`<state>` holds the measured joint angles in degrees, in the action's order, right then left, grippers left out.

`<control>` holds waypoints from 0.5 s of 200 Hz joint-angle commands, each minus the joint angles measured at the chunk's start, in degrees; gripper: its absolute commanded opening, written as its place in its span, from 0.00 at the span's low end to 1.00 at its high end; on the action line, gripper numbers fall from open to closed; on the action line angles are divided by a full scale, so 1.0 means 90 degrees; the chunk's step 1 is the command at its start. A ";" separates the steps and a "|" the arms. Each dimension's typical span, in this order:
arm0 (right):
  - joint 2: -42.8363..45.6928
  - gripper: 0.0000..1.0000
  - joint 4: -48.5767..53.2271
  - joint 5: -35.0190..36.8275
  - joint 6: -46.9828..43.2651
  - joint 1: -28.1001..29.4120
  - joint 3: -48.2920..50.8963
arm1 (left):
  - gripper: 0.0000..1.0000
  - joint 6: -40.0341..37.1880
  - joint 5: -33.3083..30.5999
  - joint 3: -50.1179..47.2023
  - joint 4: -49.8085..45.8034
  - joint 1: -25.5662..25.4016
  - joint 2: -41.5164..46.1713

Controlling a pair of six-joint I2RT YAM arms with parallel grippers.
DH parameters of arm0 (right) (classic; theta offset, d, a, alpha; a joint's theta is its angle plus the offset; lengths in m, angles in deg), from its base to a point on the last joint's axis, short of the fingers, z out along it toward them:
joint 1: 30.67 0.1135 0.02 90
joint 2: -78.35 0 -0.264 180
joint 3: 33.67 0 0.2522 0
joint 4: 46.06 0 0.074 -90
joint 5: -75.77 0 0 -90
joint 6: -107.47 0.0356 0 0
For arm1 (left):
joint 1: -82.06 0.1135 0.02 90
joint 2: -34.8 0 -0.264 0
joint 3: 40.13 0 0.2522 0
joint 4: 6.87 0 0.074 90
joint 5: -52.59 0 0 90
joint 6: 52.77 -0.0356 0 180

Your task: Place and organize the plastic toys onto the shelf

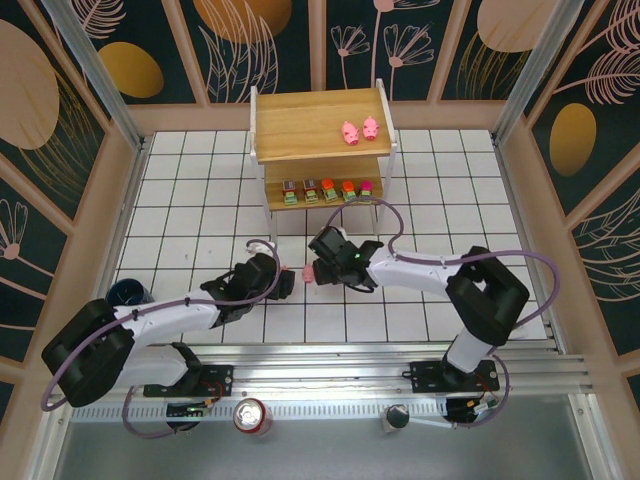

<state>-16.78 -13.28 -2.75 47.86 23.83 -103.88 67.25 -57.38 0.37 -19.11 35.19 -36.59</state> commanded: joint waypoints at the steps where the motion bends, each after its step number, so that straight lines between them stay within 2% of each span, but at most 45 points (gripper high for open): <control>1: -0.0156 0.58 -0.0218 0.0065 -0.0047 0.0048 0.0081 | 0.89 -0.0084 -0.0052 -0.0081 0.0124 0.0032 0.0091; 39: -0.0346 0.58 -0.0192 0.0125 -0.0153 0.0048 0.0009 | 0.89 -0.0075 -0.0075 -0.0081 0.0124 0.0033 0.0111; 100: -0.0606 0.51 -0.0132 0.0150 -0.0330 0.0048 -0.0160 | 0.90 -0.0074 -0.0106 -0.0081 0.0124 0.0034 0.0111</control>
<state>-21.00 -14.19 -2.55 45.98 23.83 -103.95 67.25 -57.40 0.20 -19.11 35.19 -36.48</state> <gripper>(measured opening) 0.512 0.894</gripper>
